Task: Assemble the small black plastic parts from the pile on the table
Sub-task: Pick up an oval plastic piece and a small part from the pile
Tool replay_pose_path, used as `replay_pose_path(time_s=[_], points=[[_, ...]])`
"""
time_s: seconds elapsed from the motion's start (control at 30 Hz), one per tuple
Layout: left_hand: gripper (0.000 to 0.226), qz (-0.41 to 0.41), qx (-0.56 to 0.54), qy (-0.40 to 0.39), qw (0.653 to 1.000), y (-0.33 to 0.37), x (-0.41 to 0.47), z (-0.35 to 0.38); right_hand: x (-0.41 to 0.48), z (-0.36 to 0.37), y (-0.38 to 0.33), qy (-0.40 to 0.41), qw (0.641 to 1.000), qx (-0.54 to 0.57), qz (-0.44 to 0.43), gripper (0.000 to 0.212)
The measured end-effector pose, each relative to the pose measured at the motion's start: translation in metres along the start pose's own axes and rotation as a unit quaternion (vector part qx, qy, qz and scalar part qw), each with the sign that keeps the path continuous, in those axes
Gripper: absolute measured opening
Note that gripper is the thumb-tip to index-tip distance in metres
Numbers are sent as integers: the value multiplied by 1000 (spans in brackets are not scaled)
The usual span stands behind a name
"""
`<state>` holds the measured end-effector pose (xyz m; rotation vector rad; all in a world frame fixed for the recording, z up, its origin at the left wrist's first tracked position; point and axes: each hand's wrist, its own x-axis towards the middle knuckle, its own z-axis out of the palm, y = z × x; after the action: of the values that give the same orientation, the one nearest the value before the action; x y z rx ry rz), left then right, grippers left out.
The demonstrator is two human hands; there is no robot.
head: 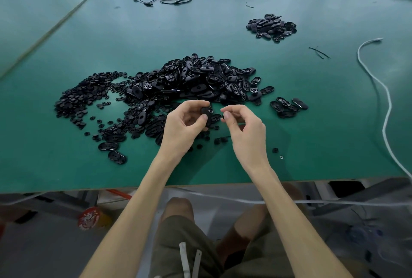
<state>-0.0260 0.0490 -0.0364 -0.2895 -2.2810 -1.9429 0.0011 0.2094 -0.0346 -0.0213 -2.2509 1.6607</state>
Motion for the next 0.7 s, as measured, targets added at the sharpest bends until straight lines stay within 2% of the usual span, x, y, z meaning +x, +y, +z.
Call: replay_pose_path(time_s=[0.27,0.57,0.7], points=[[17,2,-20,0,1000,-3,1,0,0,-2,1,-7,1000,21,18,14],[17,15,-21,1,1000,-5,1,0,0,-3,2,-8,997,67,34,17],[14,12,-25,22,999,-7,2,0,0,-4,2,-4,996,83,33,18]])
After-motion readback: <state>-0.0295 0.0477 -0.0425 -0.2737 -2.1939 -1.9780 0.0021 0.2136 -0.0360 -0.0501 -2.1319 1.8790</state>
